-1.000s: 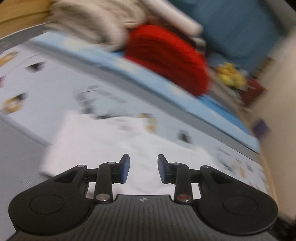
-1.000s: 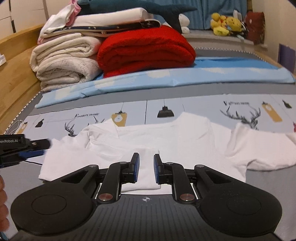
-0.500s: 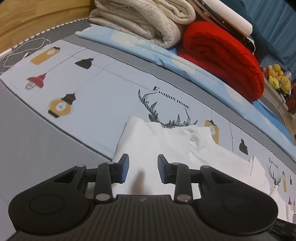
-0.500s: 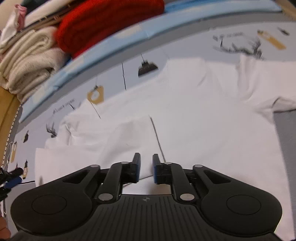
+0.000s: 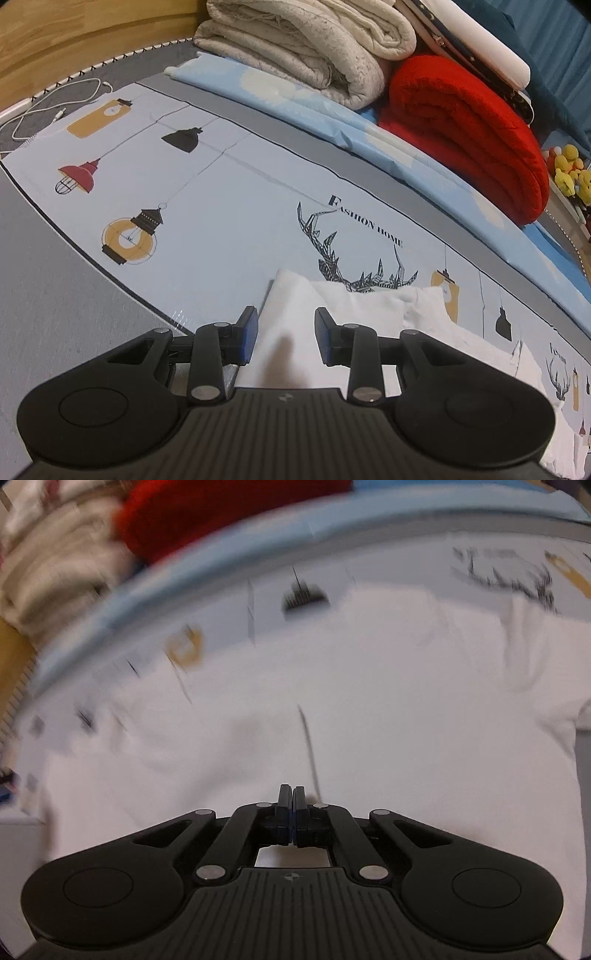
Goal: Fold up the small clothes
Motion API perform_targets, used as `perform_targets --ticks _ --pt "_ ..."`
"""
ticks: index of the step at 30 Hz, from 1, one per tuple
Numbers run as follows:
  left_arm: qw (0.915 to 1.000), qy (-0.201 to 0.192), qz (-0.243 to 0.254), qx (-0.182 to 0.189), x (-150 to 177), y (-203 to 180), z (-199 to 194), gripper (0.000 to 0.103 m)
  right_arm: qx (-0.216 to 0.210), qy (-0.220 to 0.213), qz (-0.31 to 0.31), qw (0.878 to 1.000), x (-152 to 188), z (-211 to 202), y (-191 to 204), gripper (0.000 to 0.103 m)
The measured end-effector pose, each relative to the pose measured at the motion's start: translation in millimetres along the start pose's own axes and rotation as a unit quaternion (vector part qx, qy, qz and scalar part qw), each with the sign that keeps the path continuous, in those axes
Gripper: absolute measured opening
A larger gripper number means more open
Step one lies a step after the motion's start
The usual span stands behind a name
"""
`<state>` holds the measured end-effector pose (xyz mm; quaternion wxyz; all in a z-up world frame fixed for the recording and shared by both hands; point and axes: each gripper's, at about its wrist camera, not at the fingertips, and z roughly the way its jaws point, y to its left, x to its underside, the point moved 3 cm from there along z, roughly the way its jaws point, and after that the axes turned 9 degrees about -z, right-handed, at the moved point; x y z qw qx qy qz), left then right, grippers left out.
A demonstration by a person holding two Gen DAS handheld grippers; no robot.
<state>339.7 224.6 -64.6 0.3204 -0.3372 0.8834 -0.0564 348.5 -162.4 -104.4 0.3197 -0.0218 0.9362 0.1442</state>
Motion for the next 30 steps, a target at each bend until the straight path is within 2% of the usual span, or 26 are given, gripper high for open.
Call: perform_targets --ticks 2,4,6,7,8,11,13,15,18,20,23,24,25,28,30 --pt "1.0000 -0.006 -0.002 -0.001 -2 0 -1 0.036 -0.008 -0.076 -0.021 0.997 -17 -32 4 0.000" --pt "1.0000 -0.010 -0.001 0.000 -2 0 -2 0.036 0.002 -0.151 -0.032 0.988 -31 -65 -3 0.000" --pt "0.9999 -0.010 0.004 -0.002 -1 -1 -2 0.037 0.031 -0.167 -0.011 0.985 -37 -75 -25 0.000" --pt "0.9999 -0.010 0.005 -0.003 0 -2 -2 0.037 0.049 -0.152 0.007 0.987 -35 -70 -39 0.000" --pt "0.9999 -0.009 0.006 -0.004 1 -3 -1 0.037 0.045 -0.132 0.023 0.990 -33 -62 -47 0.000" --pt "1.0000 -0.004 0.006 -0.003 5 -7 1 0.036 -0.028 -0.040 0.045 0.998 -19 -29 -48 0.005" --pt "1.0000 -0.001 0.008 -0.001 8 -10 2 0.036 -0.051 -0.007 0.016 0.999 -10 -15 -30 0.034" --pt "0.9999 0.002 0.011 0.003 12 -13 3 0.036 -0.040 0.012 -0.010 0.999 -2 -4 -17 0.042" --pt "0.9999 0.004 0.014 0.006 13 -15 3 0.036 -0.035 0.042 -0.012 0.998 1 12 -10 0.042" --pt "0.9999 0.003 0.012 0.008 12 -12 3 0.036 -0.009 0.062 -0.020 0.998 6 25 -10 0.042" --pt "0.9999 0.003 0.010 0.007 9 -8 2 0.036 0.007 0.058 -0.049 0.997 15 29 0 0.041" --pt "0.9999 0.003 0.009 0.008 7 -7 2 0.036 0.005 0.055 -0.067 0.996 21 28 6 0.021" --pt "0.9999 0.002 0.007 0.007 6 -6 2 0.037 0.002 0.053 -0.084 0.995 21 27 11 0.008" --pt "1.0000 -0.002 0.004 0.008 3 -3 0 0.036 -0.010 0.027 -0.089 0.996 19 20 15 0.003" --pt "1.0000 -0.004 0.003 0.008 1 -2 -2 0.037 -0.022 -0.022 -0.078 0.996 7 0 16 0.003"
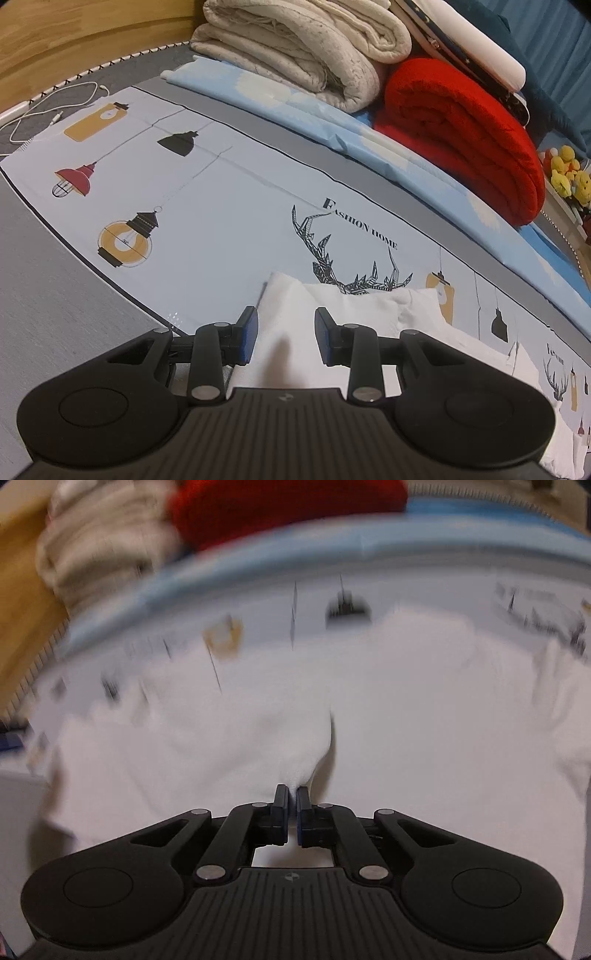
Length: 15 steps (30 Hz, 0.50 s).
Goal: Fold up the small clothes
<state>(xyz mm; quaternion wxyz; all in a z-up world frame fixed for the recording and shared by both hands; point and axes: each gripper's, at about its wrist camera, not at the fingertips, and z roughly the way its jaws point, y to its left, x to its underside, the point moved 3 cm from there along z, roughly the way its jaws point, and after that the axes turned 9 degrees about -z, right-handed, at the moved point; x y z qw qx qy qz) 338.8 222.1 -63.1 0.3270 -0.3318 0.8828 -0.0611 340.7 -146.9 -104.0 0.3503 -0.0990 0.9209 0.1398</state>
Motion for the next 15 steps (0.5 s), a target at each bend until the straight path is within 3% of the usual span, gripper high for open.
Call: perform_targets --ticks 3,5,11,15 --pt "1.0000 -0.005 -0.001 -0.002 -2 3 -2 0.036 -0.026 -0.106 0.011 0.994 -26 -50 -3 0.003" --pt "1.0000 -0.006 -0.001 -0.004 -3 4 -3 0.037 -0.013 -0.150 0.005 0.989 -37 -75 -12 0.003" --pt "0.9999 -0.002 0.011 -0.003 1 0 1 0.036 0.119 -0.105 0.065 0.985 -30 -79 -86 0.003" --pt "0.9993 0.018 0.032 0.011 11 -12 9 0.036 0.129 -0.087 0.078 0.985 -22 -77 -107 0.003"
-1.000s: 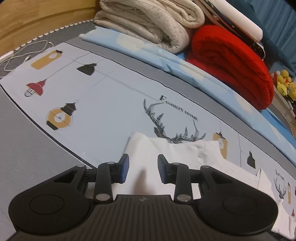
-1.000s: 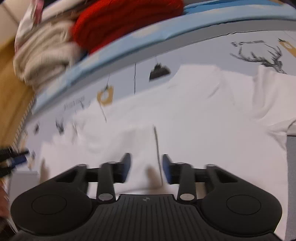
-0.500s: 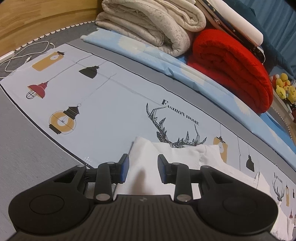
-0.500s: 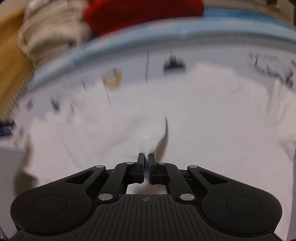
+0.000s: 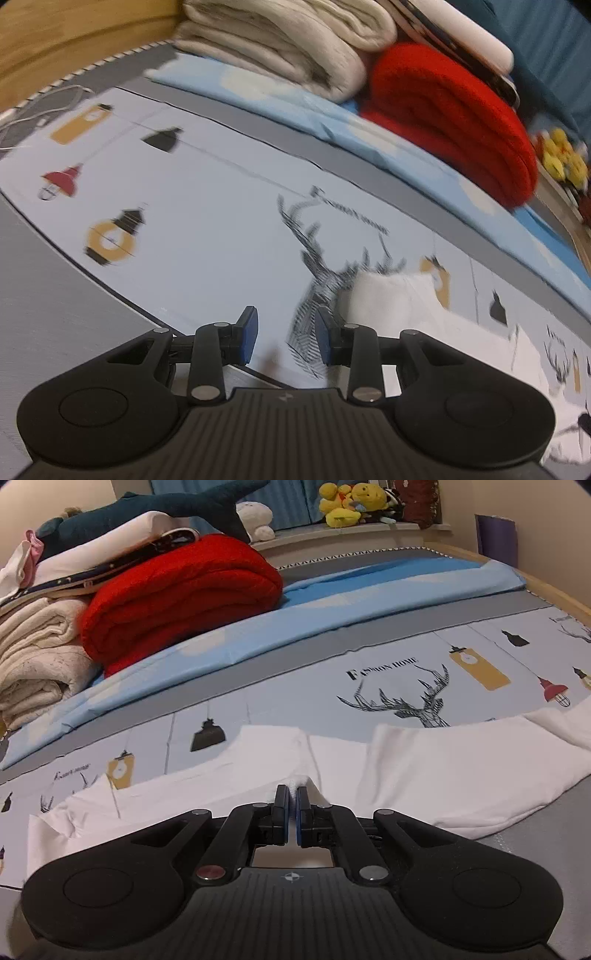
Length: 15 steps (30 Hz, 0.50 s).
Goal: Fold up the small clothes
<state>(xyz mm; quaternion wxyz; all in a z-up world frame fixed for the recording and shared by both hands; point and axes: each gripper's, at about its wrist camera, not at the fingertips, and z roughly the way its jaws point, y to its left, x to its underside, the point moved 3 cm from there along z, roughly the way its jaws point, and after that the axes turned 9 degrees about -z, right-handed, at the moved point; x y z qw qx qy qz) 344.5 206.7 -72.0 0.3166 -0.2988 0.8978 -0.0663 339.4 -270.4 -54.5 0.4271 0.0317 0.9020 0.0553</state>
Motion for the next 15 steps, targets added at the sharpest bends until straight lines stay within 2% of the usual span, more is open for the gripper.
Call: perform_targets --ticks 3,7,8,9,11,13,15 --pt "0.9994 0.024 0.020 0.016 10 -10 8 0.037 0.010 -0.018 0.001 1.000 2 -10 -5 0.003" --pt "0.9982 0.043 0.031 0.027 21 -15 15 0.037 0.004 -0.083 0.009 0.997 -12 -24 1 0.003" --pt "0.9980 0.046 0.035 0.027 23 -16 16 0.037 0.010 -0.078 0.003 0.997 -12 -21 1 0.003" --pt "0.9976 0.050 0.038 0.028 25 -17 18 0.037 0.035 -0.048 -0.009 0.998 -9 -13 -2 0.003" --pt "0.9965 0.064 0.043 0.034 29 -20 21 0.037 0.077 -0.006 0.019 0.997 0 0 -18 0.003" --pt "0.9945 0.082 0.049 0.042 35 -23 25 0.038 0.077 0.017 0.056 0.995 6 7 -32 0.004" --pt "0.9917 0.104 0.057 0.050 42 -26 30 0.041 0.073 0.014 0.053 0.996 6 5 -32 0.004"
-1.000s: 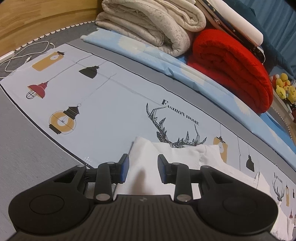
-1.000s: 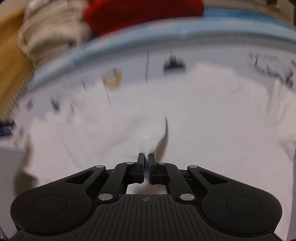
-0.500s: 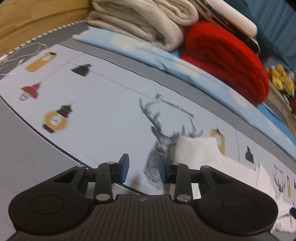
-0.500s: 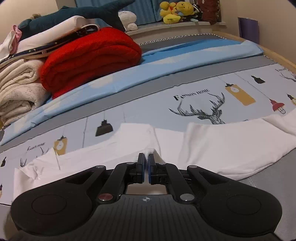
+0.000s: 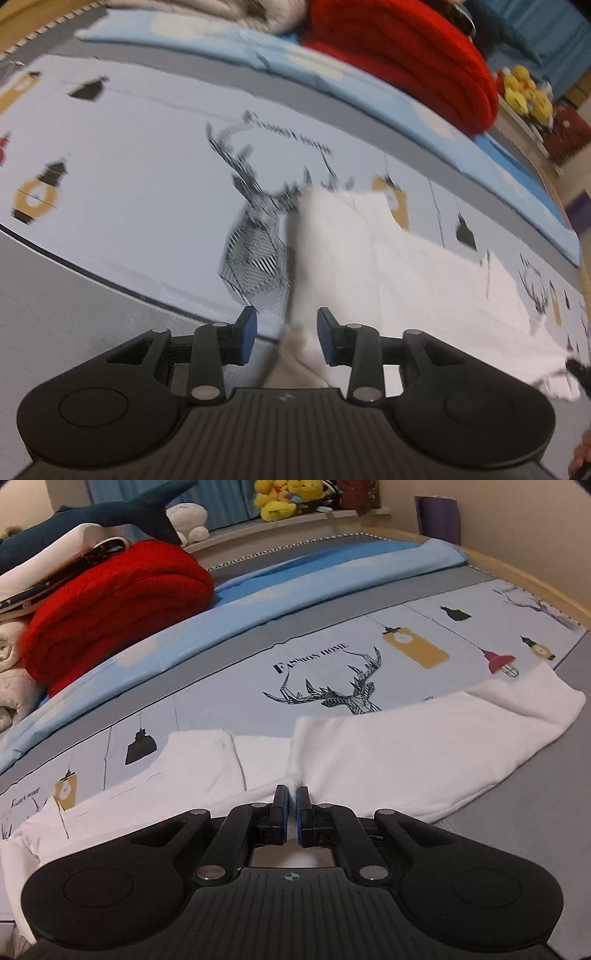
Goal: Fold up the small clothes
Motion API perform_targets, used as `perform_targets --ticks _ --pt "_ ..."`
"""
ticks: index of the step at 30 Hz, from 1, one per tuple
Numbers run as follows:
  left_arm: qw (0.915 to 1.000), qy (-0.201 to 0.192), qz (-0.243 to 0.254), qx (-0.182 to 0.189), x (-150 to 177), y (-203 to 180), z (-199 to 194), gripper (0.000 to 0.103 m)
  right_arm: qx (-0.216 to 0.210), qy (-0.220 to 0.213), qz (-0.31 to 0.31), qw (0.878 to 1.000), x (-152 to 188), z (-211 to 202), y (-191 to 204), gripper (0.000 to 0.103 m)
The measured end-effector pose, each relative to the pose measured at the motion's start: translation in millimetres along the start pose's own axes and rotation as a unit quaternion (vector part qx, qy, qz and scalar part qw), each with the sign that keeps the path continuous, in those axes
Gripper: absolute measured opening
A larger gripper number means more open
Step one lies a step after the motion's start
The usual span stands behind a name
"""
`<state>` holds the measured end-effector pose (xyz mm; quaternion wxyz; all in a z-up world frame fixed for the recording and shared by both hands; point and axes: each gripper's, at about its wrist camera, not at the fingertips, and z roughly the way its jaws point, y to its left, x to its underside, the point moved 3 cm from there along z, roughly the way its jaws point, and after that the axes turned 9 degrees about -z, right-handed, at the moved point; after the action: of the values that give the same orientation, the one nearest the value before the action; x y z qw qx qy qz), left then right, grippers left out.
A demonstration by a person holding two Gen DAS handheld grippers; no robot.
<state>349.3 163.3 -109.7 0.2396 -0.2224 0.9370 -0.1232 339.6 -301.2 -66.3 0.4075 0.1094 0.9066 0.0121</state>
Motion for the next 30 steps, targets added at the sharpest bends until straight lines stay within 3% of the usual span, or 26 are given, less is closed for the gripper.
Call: perform_targets --ticks 4,9,11,14,16,24,25,27,30 --pt "0.9998 0.014 0.013 0.007 7 -6 8 0.041 0.006 -0.030 -0.011 0.999 -7 -9 5 0.006" --pt "0.9998 -0.006 0.009 0.014 1 -17 14 0.047 0.075 -0.089 0.032 0.993 -16 -27 -8 0.006" --pt "0.9997 -0.016 0.012 0.012 -3 -23 19 0.050 0.062 -0.092 0.043 0.993 -18 -27 -14 0.006" --pt "0.9996 -0.020 0.010 0.015 -7 -29 26 0.052 0.009 -0.061 0.044 0.997 -17 -13 -10 0.006" --pt "0.9996 -0.024 0.006 0.017 -10 -32 31 0.052 -0.027 -0.026 0.049 0.998 -15 1 -7 0.012" --pt "0.9990 -0.043 0.009 0.009 -24 -37 41 0.051 -0.021 0.041 0.028 0.999 -11 33 8 0.014" --pt "0.9990 -0.042 0.011 0.006 -25 -37 43 0.049 -0.017 0.047 0.024 0.998 -10 36 9 0.014" --pt "0.9991 -0.038 0.021 0.002 -27 -36 47 0.004 -0.008 0.055 0.020 0.998 -8 40 10 0.014" --pt "0.9958 -0.089 0.013 -0.018 -40 -27 31 0.004 -0.007 0.057 0.019 0.998 -9 45 11 0.014"
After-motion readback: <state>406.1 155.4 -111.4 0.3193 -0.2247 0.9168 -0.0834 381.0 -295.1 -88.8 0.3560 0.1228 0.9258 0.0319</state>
